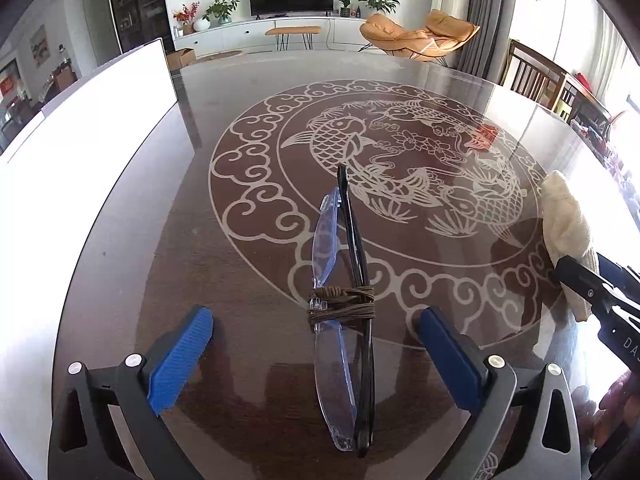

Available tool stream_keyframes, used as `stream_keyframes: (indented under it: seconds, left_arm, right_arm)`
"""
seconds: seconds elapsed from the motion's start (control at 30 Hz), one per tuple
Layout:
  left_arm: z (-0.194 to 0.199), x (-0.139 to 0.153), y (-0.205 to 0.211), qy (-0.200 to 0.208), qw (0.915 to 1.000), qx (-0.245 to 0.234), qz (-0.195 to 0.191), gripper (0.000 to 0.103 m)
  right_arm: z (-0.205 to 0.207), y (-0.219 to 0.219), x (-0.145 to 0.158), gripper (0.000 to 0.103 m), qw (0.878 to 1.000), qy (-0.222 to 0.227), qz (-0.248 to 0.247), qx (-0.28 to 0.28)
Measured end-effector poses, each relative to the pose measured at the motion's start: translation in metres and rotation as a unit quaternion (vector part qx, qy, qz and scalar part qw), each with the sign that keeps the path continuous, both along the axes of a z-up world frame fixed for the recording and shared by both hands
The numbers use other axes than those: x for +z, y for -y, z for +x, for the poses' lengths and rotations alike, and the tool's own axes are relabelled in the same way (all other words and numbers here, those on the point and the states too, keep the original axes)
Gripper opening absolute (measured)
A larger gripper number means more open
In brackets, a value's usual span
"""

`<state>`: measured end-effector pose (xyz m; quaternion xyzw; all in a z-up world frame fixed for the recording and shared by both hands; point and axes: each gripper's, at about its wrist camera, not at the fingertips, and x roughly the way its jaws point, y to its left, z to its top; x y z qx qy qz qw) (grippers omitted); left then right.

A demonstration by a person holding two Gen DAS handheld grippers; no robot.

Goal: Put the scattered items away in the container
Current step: 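Lift the sunglasses with the left tool while the right tool holds the glove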

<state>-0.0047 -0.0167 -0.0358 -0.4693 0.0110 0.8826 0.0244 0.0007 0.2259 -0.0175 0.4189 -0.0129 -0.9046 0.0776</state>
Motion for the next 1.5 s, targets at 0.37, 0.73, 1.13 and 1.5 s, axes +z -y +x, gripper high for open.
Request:
stream_keyframes:
  seconds: [0.37, 0.73, 1.13, 1.5]
  left_arm:
    - [0.001, 0.001, -0.001, 0.001, 1.0, 0.001, -0.001, 0.103]
    - [-0.001, 0.001, -0.001, 0.001, 1.0, 0.0, -0.001, 0.103]
    - [-0.003, 0.0, -0.001, 0.001, 1.0, 0.0, -0.002, 0.103]
    - [-0.002, 0.0, -0.001, 0.002, 1.0, -0.001, -0.002, 0.103]
  right_arm:
    - [0.017, 0.015, -0.003, 0.055, 0.996, 0.0, 0.085, 0.029]
    - [0.021, 0.006, 0.0, 0.058, 0.997, -0.006, 0.057, 0.044]
    - [0.036, -0.031, 0.009, 0.057, 0.998, -0.025, -0.054, 0.021]
    - [0.015, -0.007, -0.002, 0.058, 1.0, 0.014, 0.014, 0.012]
